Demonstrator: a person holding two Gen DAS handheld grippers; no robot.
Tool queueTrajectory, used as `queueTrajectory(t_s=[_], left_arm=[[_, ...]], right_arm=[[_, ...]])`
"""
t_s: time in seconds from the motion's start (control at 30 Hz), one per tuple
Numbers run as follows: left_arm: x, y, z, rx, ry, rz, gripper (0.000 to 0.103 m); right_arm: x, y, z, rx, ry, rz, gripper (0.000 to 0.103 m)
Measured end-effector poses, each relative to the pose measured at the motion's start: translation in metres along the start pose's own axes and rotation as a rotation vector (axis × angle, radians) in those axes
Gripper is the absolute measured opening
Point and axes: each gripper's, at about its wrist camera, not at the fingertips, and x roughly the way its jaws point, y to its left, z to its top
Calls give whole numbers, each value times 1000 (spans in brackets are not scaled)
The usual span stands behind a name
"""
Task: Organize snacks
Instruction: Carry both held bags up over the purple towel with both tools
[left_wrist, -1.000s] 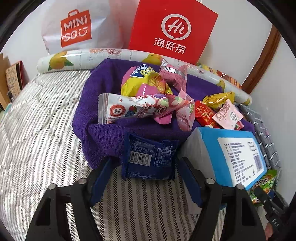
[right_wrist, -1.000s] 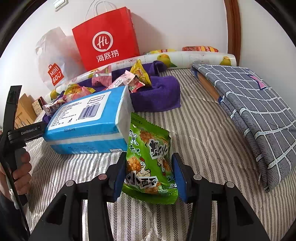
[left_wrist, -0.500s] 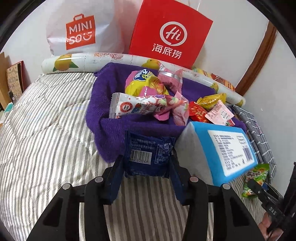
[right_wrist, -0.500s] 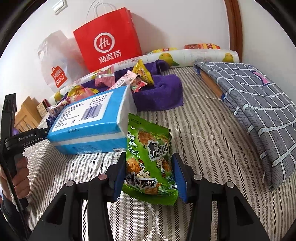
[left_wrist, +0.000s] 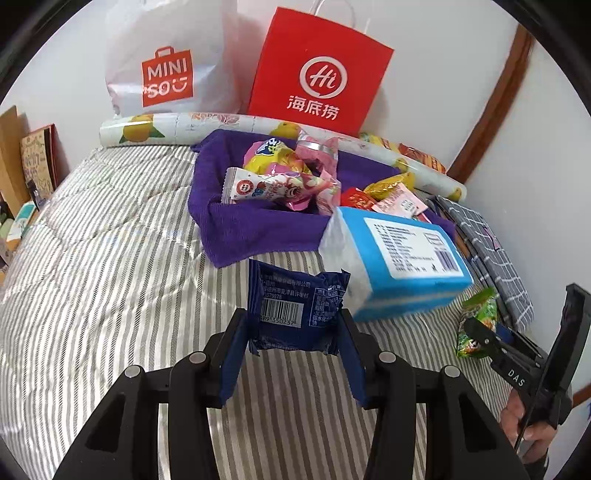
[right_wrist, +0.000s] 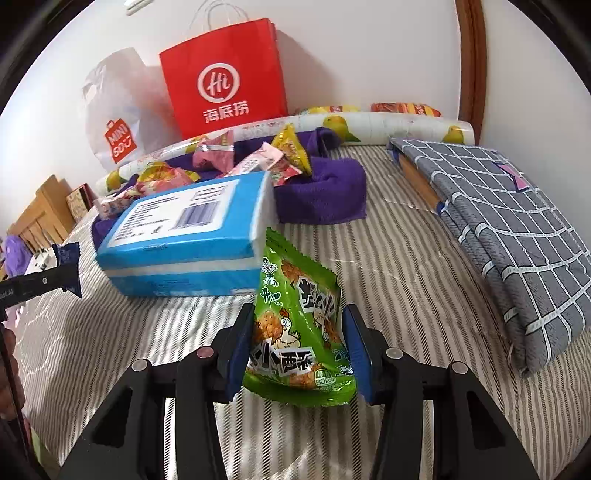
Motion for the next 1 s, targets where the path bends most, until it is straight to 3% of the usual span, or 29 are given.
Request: queueTrajectory(t_s=[0.3, 0.5, 0.77, 1.0], left_arm=[[-25, -15, -7, 28, -25, -41, 45], [-37, -19, -8, 35, -40, -48, 45], [-35, -20, -9, 26, -21, -76, 45], [-37, -32, -7, 56, -23, -90, 45]], right_arm=[[-34, 26, 1, -22, -46, 40, 42], [-28, 31, -4, -59, -11, 19, 40], [-11, 19, -16, -5, 53, 52, 58], [-8, 31, -17, -77, 30, 6, 47]])
